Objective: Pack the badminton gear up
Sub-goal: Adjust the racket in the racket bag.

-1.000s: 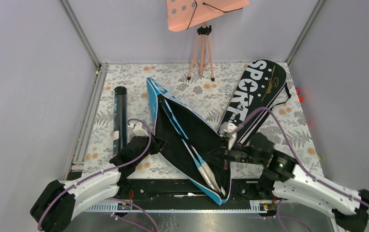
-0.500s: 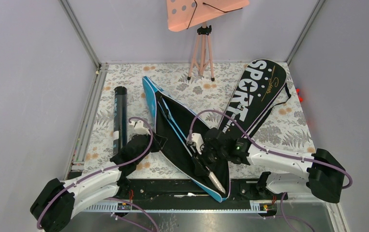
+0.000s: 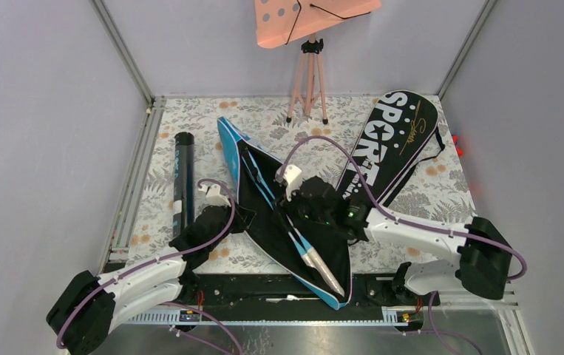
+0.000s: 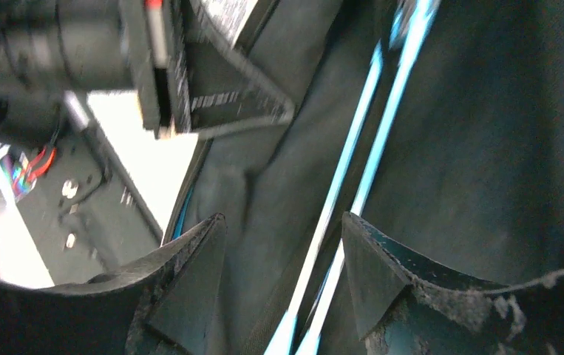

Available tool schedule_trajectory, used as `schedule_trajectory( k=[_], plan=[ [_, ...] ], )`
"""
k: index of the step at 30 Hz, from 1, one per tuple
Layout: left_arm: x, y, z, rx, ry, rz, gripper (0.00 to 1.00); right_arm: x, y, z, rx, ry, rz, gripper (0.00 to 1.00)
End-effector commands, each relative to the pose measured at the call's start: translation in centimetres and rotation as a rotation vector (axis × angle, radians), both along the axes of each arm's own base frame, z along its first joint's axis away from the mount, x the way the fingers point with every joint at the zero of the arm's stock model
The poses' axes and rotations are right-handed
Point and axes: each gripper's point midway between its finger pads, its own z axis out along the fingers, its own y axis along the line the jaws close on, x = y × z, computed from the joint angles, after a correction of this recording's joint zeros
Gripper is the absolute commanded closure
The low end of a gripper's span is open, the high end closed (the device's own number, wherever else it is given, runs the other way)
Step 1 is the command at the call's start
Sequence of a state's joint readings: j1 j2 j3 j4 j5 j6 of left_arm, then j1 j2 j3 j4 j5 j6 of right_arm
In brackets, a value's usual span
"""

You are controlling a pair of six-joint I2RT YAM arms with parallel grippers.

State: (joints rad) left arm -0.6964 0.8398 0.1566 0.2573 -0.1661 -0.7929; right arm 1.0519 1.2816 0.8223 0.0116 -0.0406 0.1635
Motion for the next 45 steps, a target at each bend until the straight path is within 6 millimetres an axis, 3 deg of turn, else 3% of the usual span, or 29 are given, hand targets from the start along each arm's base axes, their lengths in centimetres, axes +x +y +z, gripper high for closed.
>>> schedule_trajectory(
  k=[1,5,9,16,19,22,26,30,35,38,40,45],
  plan=[
    [0.5,-1.0,1.9,-0.035,-0.046,-0.022,1.0,5.9,2.2,4.1,0.057,-0.185,-0.18,0.35],
    [0.4,-1.1,1.7,-0.033,-0.033,-0.025,1.0,9.2,2.7,5.1,-0.008,-0.316,-0.245,0.36],
    [0.4,-1.2,1.4,-0.033,-0.02,-0.024,1.0,10.8,4.4,6.4,-0.003,-0.39,-0.233,0.37],
    [0.5,-1.7,1.2,-0.033,-0.007,-0.033,1.0,12.4,6.8,6.8,0.022,-0.399,-0.212,0.37],
    [0.5,-1.6,1.2,-0.03,-0.005,-0.029,1.0,11.8,6.4,6.0,0.004,-0.378,-0.197,0.37],
    [0.6,-1.3,1.1,-0.016,-0.003,-0.012,1.0,9.2,4.1,3.4,-0.048,-0.287,-0.154,0.37],
    [0.8,-0.8,0.9,0.011,-0.002,0.002,1.0,1.6,1.4,-0.3,-0.094,-0.051,0.068,0.36],
    [1.1,-0.9,1.2,0.023,-0.012,0.005,1.0,-2.6,-0.6,-0.9,-0.062,0.07,0.138,0.35],
    [1.2,-1.1,1.0,0.031,-0.006,-0.002,1.0,-6.7,-0.8,-2.8,-0.066,0.135,0.26,0.35],
    [1.1,-1.3,0.8,0.023,0.0,-0.013,1.0,-5.4,-0.5,-3.9,-0.125,0.125,0.178,0.36],
    [1.0,-1.4,0.7,0.022,0.005,-0.015,1.0,-2.7,-0.6,-4.2,-0.154,0.096,0.007,0.5],
    [0.7,-1.2,0.5,0.02,0.012,-0.014,1.0,2.2,-3.9,-4.9,-0.26,0.019,-0.387,0.62]
  ],
)
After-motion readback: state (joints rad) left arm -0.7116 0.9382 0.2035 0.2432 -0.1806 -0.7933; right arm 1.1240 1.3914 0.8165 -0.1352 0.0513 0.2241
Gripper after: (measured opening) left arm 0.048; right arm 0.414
